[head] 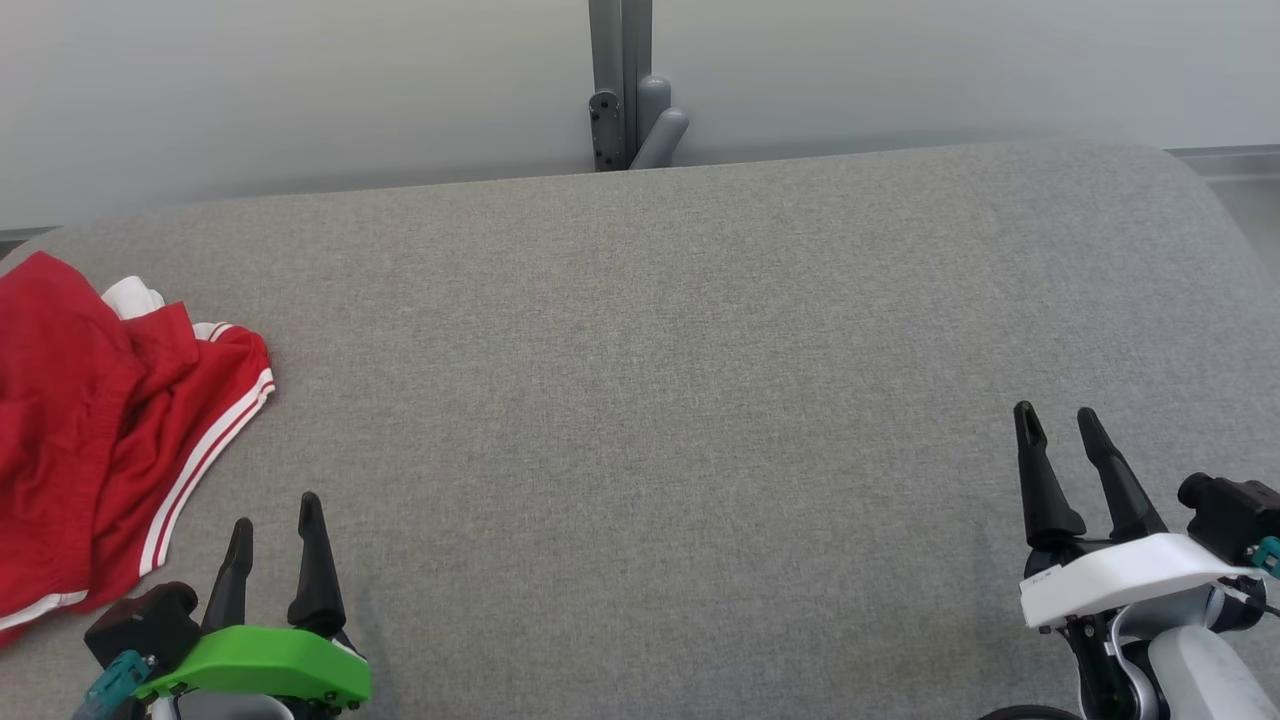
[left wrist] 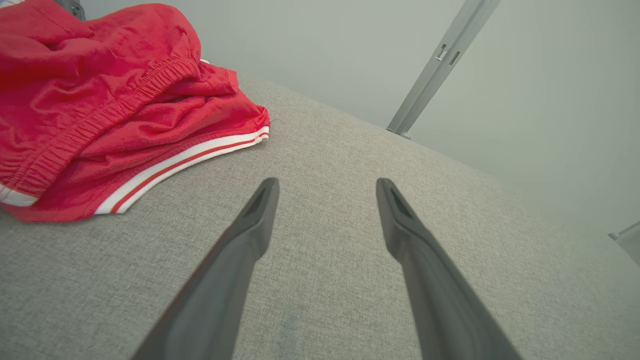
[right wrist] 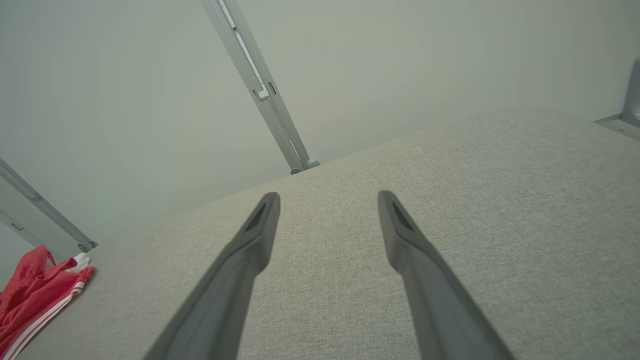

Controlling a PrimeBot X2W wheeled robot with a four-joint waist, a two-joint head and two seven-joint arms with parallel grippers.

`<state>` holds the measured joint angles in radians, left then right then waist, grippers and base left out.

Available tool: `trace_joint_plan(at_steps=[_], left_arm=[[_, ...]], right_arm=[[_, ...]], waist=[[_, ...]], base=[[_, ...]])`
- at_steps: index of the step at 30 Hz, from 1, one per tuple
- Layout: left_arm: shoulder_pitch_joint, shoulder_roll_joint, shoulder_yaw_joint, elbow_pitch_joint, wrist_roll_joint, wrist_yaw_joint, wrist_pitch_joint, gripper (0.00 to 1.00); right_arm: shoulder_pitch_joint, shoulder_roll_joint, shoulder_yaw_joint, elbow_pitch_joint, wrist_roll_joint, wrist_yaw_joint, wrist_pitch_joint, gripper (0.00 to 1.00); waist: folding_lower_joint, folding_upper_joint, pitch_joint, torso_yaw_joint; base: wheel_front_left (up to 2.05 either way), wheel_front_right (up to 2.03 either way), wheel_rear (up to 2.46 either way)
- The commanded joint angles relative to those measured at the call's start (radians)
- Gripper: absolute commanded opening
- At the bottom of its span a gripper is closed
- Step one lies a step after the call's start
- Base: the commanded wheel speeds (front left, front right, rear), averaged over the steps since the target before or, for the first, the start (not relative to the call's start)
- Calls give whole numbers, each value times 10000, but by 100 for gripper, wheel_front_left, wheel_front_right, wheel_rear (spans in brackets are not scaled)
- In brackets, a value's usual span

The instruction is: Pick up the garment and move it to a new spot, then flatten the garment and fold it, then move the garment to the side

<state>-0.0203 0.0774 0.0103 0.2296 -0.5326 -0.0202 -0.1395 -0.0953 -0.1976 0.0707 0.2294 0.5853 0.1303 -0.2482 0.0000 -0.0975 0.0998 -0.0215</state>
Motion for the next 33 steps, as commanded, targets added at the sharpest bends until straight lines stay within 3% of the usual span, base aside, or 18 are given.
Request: trace_joint_plan(at_steps=[1,13,33], left_arm=[[52,124,-35,-154,420,17,-112,100],[275,188,-246,-284,1590,-77,-413,100],[512,102,-122,-142,3074,-231,-833,100]], right_arm=[[0,17,-143,-32,-496,4,-65,100],[1,250,-547,27,-2046,5,-95,100],[237,465,-879,-55,-3629,5,-129,100]], waist=[[0,0,0,12],[0,0,-17,-4],[0,0,-23,-69]], base=[[0,0,0],[0,0,0],[0,0,0]])
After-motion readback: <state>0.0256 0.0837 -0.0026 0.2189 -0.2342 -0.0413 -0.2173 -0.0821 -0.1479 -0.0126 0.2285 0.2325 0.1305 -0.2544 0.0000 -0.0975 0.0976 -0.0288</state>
